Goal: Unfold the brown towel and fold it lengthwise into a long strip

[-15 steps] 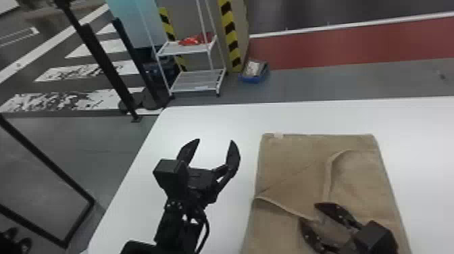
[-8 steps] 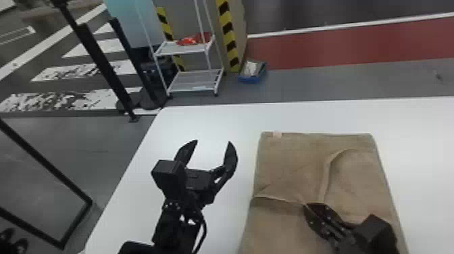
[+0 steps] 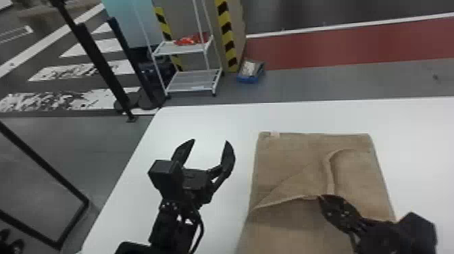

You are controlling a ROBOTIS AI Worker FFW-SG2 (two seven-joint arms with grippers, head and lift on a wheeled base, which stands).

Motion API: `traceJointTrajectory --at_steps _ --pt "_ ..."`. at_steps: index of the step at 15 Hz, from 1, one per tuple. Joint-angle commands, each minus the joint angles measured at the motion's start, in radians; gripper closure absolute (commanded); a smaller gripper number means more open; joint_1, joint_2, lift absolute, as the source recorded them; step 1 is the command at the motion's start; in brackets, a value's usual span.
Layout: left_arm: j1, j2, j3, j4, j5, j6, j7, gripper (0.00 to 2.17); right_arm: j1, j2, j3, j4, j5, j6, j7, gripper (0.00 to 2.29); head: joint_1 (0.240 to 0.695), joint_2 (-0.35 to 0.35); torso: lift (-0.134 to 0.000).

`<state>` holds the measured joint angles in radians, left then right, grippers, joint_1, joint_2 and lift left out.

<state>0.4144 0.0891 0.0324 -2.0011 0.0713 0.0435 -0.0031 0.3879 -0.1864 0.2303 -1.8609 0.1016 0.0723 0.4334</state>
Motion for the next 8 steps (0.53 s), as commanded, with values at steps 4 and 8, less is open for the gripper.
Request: traceJointTrajectory --at_steps 4,8 --pt "0.000 0.000 0.004 -0.001 -0.004 -0.007 0.008 0.15 0.072 -0.004 -0.480 -0.044 -0.254 -0.018 0.065 1.36 0.695 0.153 -0.114" --pt "-0.017 -0.002 -0.003 0.007 -0.010 -0.001 0.003 0.15 -0.080 -0.004 -0.832 0.019 -0.338 0.194 0.140 1.36 0.695 -0.114 -0.114"
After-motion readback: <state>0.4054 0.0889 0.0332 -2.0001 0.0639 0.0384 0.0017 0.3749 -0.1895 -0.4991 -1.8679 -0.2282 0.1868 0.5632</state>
